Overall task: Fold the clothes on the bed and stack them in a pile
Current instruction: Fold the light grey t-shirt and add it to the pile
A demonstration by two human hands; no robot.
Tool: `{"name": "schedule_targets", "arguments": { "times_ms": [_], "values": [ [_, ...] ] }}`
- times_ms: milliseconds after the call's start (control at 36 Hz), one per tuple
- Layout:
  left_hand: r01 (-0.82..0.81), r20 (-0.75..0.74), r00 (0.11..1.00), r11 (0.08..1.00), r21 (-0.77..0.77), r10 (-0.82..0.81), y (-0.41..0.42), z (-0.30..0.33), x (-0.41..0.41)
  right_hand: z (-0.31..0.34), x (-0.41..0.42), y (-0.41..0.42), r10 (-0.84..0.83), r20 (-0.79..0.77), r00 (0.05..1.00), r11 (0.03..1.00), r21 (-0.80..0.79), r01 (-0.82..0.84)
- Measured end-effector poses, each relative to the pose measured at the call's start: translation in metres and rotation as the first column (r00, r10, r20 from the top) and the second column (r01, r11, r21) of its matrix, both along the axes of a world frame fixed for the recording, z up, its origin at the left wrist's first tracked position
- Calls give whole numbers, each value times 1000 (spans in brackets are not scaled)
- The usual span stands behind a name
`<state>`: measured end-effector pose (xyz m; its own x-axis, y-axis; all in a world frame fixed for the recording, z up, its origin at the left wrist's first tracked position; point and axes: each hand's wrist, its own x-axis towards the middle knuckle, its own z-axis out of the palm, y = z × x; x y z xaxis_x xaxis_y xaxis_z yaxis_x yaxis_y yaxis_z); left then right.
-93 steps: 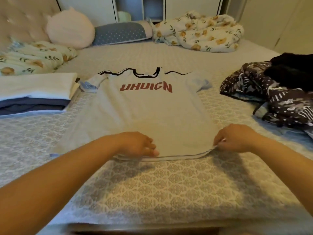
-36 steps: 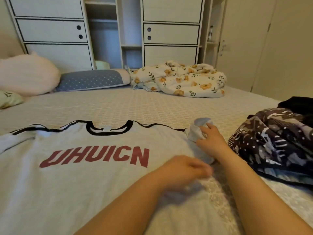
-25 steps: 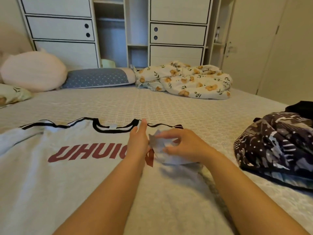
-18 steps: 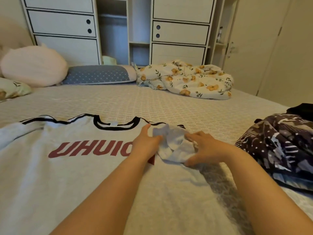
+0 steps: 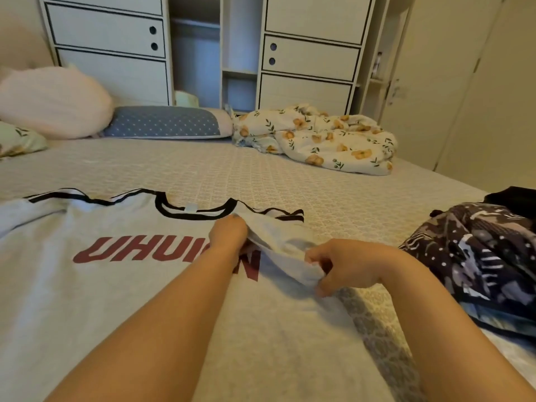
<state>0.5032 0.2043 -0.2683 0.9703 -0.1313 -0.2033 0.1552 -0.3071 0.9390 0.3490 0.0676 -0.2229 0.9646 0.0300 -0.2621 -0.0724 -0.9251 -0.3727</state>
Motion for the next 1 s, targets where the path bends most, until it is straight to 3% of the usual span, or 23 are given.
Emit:
{"name": "schedule_targets", "arguments": {
  "times_ms": [56,111,194,250,306,361,444,528,611,722,778,861,1000],
  "values": [
    [-53,-149,989,976,-212,21,6,4,-1,-2,0,1,-24,39,999,990,142,18],
    [-95,-239,971,882,-461,-21,12,6,-5,-6,5,3,-109,213,971,971,232,58],
    [-67,-272,953,790,-610,-129,19,2,-17,-17,16,13,-262,532,806,937,341,79],
    [30,-257,946,839,-544,-200,18,0,-28,-25,22,26,-294,617,730,920,389,41],
    [136,-157,969,943,-302,-190,17,-1,-44,-35,24,43,-296,635,713,904,427,-5],
    [102,-13,995,994,-49,-102,18,-5,-52,-42,20,57,-272,622,735,895,444,-44],
    [70,86,993,991,115,-80,29,7,-43,-38,15,59,-243,586,773,880,468,-78],
    [40,144,985,943,330,-92,50,37,-16,-23,20,45,-303,537,787,866,499,-7],
    [-60,272,959,890,452,-74,82,59,7,-13,34,37,-279,359,891,902,415,116],
    [-217,463,880,776,593,-107,125,49,16,-17,59,49,-134,219,967,984,149,103],
    [-231,473,864,698,678,-173,143,29,17,-26,72,65,-87,185,979,995,-30,95],
    [-241,412,904,654,717,-118,157,-3,17,-40,90,86,-59,199,978,971,-215,102],
    [-294,444,894,821,490,56,170,-23,34,-63,118,90,-157,156,975,954,-232,191]
  ]
}}
